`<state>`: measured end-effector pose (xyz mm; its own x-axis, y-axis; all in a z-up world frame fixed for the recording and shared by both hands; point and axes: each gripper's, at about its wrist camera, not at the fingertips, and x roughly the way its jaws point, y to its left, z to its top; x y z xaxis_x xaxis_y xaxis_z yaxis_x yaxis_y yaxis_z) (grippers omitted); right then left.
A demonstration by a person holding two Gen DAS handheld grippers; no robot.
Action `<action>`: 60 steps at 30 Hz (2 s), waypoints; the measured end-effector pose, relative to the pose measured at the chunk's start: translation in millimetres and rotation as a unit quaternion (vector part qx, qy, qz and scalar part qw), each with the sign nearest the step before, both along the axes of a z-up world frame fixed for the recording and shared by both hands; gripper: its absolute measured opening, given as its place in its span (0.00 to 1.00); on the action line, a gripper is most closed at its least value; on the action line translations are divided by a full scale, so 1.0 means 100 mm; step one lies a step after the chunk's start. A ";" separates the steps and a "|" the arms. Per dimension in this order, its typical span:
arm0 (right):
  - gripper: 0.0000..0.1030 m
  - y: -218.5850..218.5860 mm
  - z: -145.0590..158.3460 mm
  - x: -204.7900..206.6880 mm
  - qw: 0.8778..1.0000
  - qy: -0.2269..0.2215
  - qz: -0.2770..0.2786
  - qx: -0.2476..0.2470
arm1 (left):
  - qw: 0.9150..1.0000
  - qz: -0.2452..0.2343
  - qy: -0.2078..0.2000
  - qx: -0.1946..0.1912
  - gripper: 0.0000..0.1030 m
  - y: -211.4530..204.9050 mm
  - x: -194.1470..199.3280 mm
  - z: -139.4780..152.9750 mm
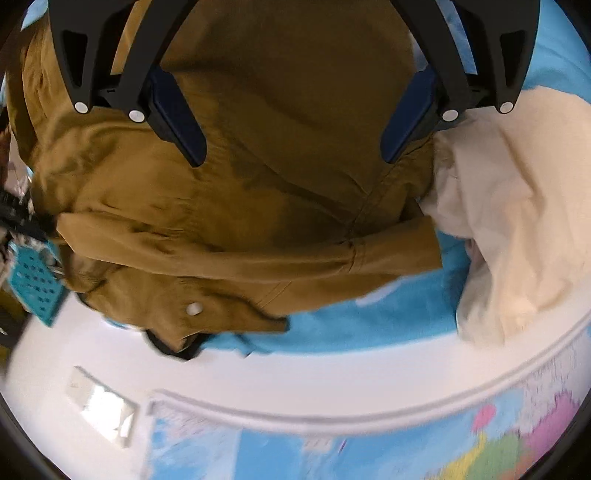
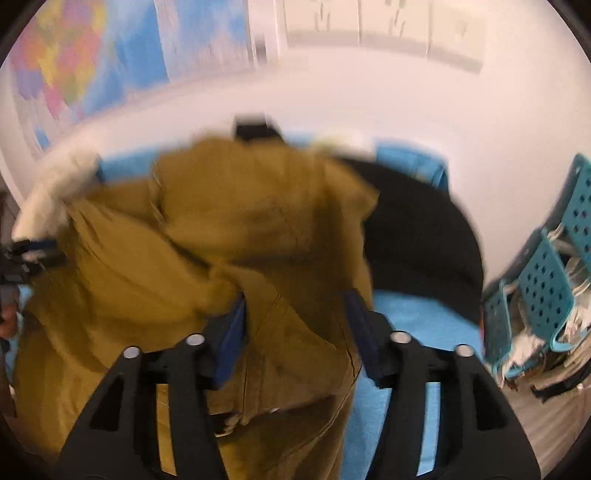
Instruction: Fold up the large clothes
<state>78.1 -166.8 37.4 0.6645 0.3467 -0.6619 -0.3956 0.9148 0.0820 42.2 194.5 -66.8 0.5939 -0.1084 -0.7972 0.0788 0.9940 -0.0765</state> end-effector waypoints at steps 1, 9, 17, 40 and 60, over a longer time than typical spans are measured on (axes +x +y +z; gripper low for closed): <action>0.55 0.04 0.07 -0.06 1.000 -0.010 0.015 0.007 | 1.000 -0.006 -0.006 0.000 0.89 -0.01 -0.03 0.04; 0.40 0.91 -0.20 0.05 0.989 0.002 0.131 -0.065 | 0.999 -0.032 0.021 -0.023 0.89 -0.14 0.05 -0.11; 0.49 0.74 -0.53 0.52 0.993 0.070 0.083 -0.049 | 0.999 -0.028 0.014 0.014 0.89 -0.15 -0.14 -0.17; 0.64 0.52 -0.36 -0.33 0.992 0.054 0.113 -0.024 | 0.999 -0.010 -0.006 0.053 0.91 -0.14 -1.00 -0.19; 0.90 -1.19 -0.61 -1.50 0.971 0.137 0.011 0.196 | 0.993 0.016 0.071 -0.093 0.93 0.54 -2.10 -0.43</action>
<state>-72.2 -285.4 -23.6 0.4724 0.6192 -0.6273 -0.3293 0.7841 0.5260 -168.2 248.9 -109.4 0.4817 -0.2442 -0.8416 0.0223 0.9635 -0.2668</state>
